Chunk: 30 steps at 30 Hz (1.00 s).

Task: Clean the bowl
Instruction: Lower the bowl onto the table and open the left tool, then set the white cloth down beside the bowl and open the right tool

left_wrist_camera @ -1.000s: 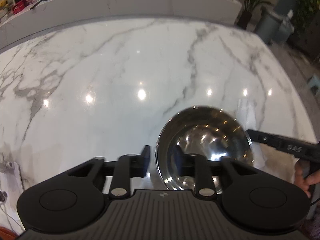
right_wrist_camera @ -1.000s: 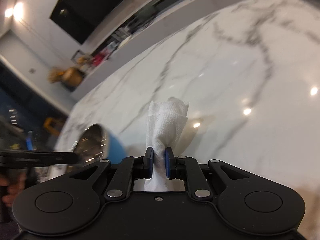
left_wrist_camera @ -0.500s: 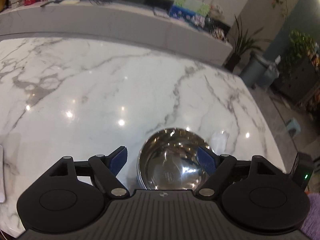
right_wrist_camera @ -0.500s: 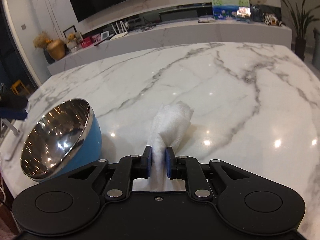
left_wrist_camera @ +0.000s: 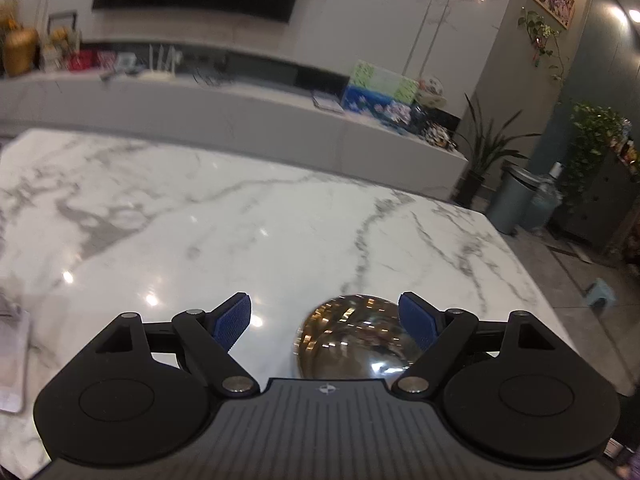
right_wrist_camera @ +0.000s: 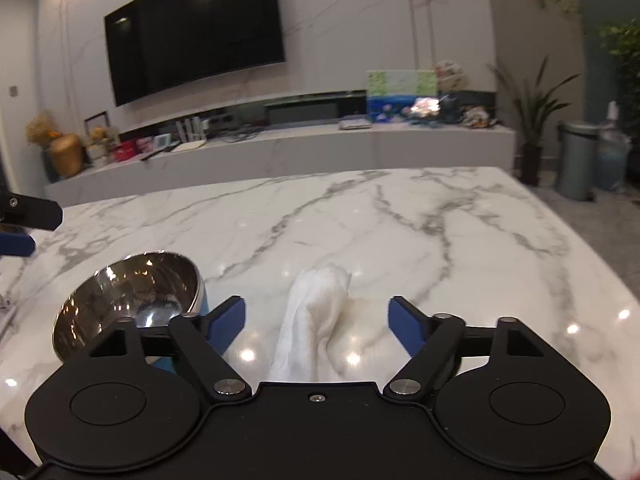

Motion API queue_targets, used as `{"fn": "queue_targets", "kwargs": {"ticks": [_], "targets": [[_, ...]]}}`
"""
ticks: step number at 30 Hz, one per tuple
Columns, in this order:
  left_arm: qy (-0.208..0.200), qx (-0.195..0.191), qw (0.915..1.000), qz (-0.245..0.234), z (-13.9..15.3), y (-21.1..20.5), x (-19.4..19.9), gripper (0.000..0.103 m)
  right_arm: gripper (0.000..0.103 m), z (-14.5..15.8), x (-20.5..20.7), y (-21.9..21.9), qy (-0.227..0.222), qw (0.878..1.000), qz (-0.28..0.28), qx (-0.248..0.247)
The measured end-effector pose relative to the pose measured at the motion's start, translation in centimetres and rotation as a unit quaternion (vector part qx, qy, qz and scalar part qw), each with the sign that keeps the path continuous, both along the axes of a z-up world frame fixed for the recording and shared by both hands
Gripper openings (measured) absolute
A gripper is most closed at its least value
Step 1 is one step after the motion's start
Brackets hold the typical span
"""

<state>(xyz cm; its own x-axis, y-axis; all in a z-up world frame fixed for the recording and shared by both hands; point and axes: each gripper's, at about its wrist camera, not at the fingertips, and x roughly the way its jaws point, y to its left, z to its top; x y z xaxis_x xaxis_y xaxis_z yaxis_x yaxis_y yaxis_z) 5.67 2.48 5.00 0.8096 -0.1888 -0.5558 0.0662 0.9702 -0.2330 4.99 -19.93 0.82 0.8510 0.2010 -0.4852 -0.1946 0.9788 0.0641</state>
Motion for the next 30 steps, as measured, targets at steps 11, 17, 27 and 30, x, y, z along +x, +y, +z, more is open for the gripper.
{"fn": "queue_targets", "kwargs": {"ticks": [11, 17, 27, 30], "targets": [[-0.077, 0.054, 0.9932, 0.068, -1.4, 0.0, -3.5, 0.088, 0.091, 1.4, -3.8, 1.3, -0.036, 0.999, -0.017, -0.021], [-0.051, 0.080, 0.9931, 0.068, -2.5, -0.7, -4.0, 0.088, 0.091, 2.3, -5.5, 1.6, -0.050, 0.998, -0.017, -0.025], [-0.019, 0.089, 0.9945, 0.054, -4.1, -1.0, -5.1, 0.088, 0.091, 2.7, -7.0, 2.3, -0.036, 0.999, -0.012, -0.023], [-0.017, 0.098, 0.9936, 0.055, -4.4, -1.2, -5.3, 0.089, 0.091, 2.6, -7.0, 2.3, -0.031, 0.999, -0.014, -0.019]]}}
